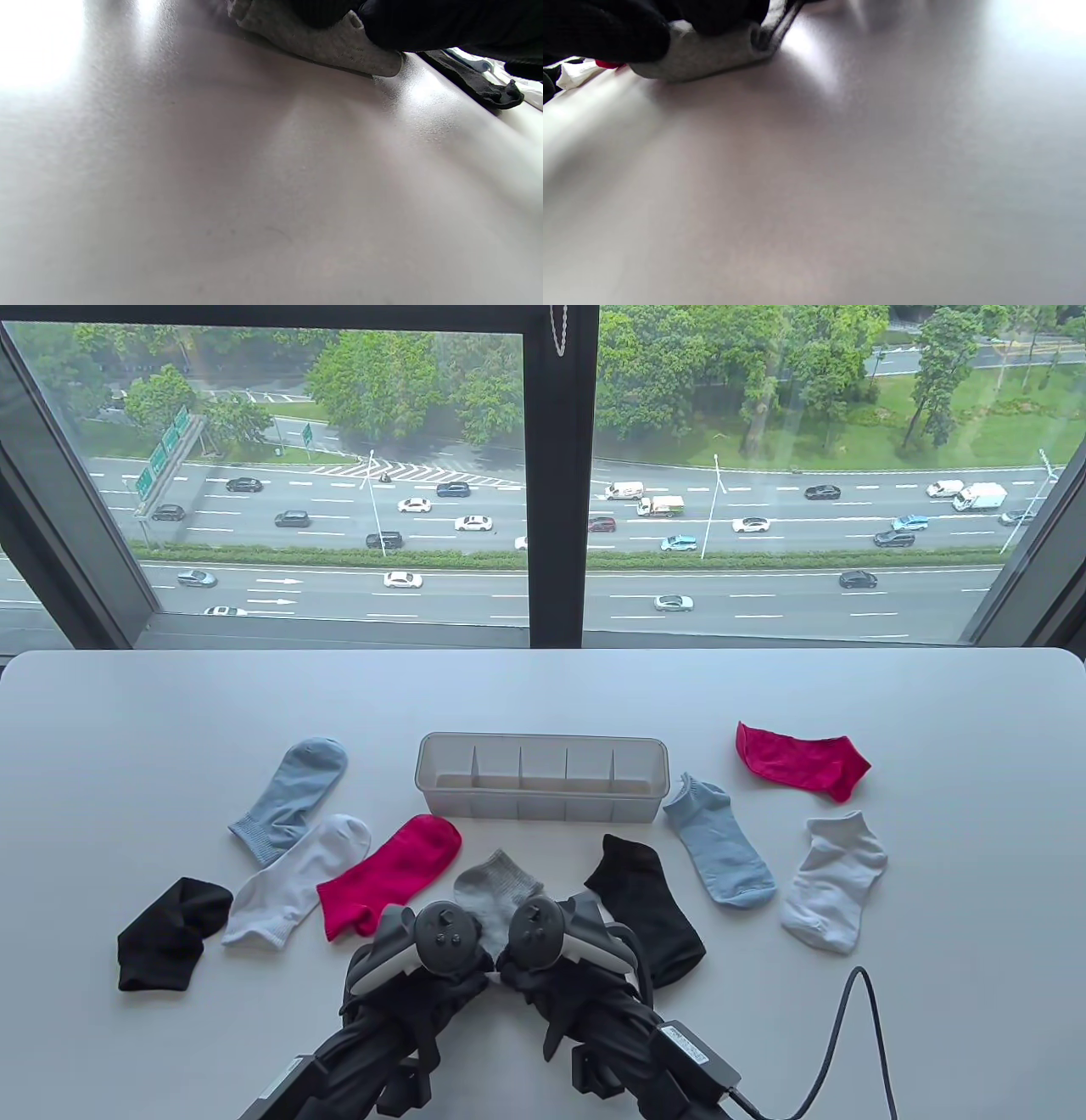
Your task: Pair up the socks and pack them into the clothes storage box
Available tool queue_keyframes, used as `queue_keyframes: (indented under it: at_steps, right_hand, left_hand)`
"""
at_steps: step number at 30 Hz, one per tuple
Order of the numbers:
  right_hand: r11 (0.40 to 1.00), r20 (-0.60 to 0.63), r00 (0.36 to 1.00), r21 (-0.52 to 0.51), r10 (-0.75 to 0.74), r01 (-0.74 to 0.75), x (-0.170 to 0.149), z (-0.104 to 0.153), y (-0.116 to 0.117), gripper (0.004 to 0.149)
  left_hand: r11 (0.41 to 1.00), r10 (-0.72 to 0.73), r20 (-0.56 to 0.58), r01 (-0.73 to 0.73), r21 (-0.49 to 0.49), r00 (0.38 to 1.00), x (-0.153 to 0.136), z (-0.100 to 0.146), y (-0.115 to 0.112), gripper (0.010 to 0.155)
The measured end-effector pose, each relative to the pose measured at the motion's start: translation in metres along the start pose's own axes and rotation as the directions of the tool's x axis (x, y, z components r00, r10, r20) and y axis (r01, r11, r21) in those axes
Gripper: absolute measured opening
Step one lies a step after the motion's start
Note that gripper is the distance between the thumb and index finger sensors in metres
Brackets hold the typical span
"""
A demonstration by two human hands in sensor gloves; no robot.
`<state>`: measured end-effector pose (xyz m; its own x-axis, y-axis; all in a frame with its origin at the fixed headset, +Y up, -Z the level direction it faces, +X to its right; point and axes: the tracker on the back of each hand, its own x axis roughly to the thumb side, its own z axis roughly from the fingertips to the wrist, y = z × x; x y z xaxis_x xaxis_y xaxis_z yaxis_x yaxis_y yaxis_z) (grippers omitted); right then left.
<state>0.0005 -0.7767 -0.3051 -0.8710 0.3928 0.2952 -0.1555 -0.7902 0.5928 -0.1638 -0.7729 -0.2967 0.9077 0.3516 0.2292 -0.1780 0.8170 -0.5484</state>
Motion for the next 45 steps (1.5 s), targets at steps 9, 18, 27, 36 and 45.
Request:
queue_keyframes:
  at_steps: [9, 18, 27, 36, 45]
  right_hand:
    - [1.000, -0.033, 0.999, 0.019, -0.011, 0.011, -0.0004, -0.0039, -0.0021, 0.033]
    - [0.993, 0.011, 0.996, 0.073, -0.090, 0.089, -0.0077, 0.0008, -0.0005, 0.059]
    - [0.998, -0.034, 0.998, -0.036, -0.049, 0.048, -0.0044, -0.0015, -0.0019, 0.032]
    - [0.999, 0.023, 1.000, -0.028, 0.019, -0.018, -0.0060, 0.0034, 0.0003, 0.055]
    - [0.998, -0.012, 1.000, -0.060, -0.028, 0.027, -0.0037, 0.0005, 0.0001, 0.038]
  left_hand:
    - [0.999, -0.010, 0.005, 0.010, -0.034, 1.000, -0.0027, 0.0018, -0.0028, 0.053]
    - [1.000, 0.024, -0.007, -0.024, -0.017, 1.000, -0.0025, -0.0011, 0.0011, 0.040]
    - [1.000, -0.021, -0.027, 0.021, -0.020, 0.999, -0.0019, 0.0006, -0.0019, 0.051]
    - [1.000, -0.001, -0.025, 0.001, 0.010, 1.000, -0.0006, -0.0004, 0.0003, 0.041]
    - [1.000, 0.001, -0.028, 0.000, 0.006, 1.000, -0.0013, -0.0009, 0.0008, 0.043]
